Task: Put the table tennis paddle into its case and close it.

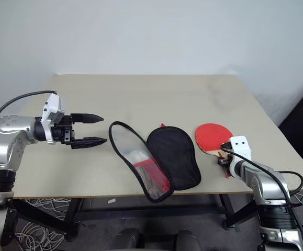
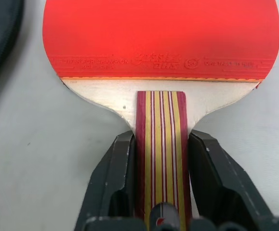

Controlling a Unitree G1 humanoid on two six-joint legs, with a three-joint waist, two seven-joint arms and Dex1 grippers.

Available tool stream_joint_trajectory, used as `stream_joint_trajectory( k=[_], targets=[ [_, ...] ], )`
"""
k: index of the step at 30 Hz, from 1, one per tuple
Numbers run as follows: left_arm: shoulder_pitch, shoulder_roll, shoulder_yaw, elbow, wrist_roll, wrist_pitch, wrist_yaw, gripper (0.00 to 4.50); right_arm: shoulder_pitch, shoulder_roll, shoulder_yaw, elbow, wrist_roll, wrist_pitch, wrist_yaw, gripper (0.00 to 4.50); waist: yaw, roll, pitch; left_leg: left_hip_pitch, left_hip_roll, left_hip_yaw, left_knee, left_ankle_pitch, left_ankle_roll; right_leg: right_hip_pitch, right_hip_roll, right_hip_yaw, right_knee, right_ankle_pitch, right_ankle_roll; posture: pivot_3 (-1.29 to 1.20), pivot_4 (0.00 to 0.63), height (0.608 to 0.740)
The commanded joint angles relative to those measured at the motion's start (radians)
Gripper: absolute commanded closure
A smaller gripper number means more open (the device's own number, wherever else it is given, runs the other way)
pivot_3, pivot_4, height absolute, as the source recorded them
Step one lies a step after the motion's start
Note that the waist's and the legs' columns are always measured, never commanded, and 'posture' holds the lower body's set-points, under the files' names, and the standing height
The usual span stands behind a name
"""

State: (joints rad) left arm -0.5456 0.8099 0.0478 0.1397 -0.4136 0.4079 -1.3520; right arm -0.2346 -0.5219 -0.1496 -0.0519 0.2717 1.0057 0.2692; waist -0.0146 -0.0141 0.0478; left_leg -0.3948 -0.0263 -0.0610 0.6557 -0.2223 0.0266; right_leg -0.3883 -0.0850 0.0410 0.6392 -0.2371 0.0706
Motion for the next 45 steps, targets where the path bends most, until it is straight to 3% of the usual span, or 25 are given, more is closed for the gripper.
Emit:
stream_joint_trajectory(
  k=[1, 11, 20, 30, 45],
  targets=[
    [-0.033, -0.006, 0.004, -0.004, -0.007, -0.018, 0.002, 0.00, -0.063, 0.015, -0.099, -0.047, -0.020, -0.002, -0.088, 3.27, 0.000, 0.002, 0.001, -0.001, 0.000, 0.000, 0.000, 0.000, 0.000, -0.001, 0.000, 0.000, 0.000, 0.000, 0.000, 0.00, 0.000, 0.740],
    [-0.051, -0.029, -0.017, 0.060, 0.013, -0.053, 0.000, 0.00, -0.190, 0.277, -0.018, -0.389, 0.097, 0.264, -0.153, 3.27, -0.032, 0.007, 0.004, -0.001, 0.005, 0.001, -0.007, 0.000, 0.000, -0.004, 0.006, 0.004, 0.003, 0.001, -0.002, 0.00, 0.000, 0.740],
    [-0.060, -0.047, -0.028, 0.089, 0.022, -0.073, -0.002, 0.00, -0.126, 0.471, 0.091, -0.409, 0.046, 0.399, -0.256, 3.27, -0.031, 0.007, 0.004, -0.001, 0.002, -0.001, -0.006, 0.000, 0.000, -0.004, 0.003, 0.002, 0.003, 0.001, -0.001, 0.00, 0.000, 0.740],
    [-0.046, -0.040, -0.021, 0.078, 0.022, -0.071, 0.000, 0.00, -0.085, 0.520, 0.133, -0.363, 0.016, 0.410, -0.263, 3.27, -0.032, 0.007, 0.004, 0.000, 0.003, -0.001, -0.007, 0.000, 0.000, -0.005, 0.004, 0.002, 0.002, 0.001, -0.002, 0.00, 0.000, 0.740],
    [-0.037, -0.036, -0.022, 0.066, 0.018, -0.055, 0.001, 0.00, -0.068, 0.504, 0.198, -0.494, 0.031, 0.507, -0.219, 3.27, -0.032, 0.007, 0.004, 0.000, 0.003, -0.001, -0.008, 0.000, 0.000, -0.005, 0.004, 0.002, 0.002, 0.000, 0.000, 0.00, 0.000, 0.740]
  ],
)
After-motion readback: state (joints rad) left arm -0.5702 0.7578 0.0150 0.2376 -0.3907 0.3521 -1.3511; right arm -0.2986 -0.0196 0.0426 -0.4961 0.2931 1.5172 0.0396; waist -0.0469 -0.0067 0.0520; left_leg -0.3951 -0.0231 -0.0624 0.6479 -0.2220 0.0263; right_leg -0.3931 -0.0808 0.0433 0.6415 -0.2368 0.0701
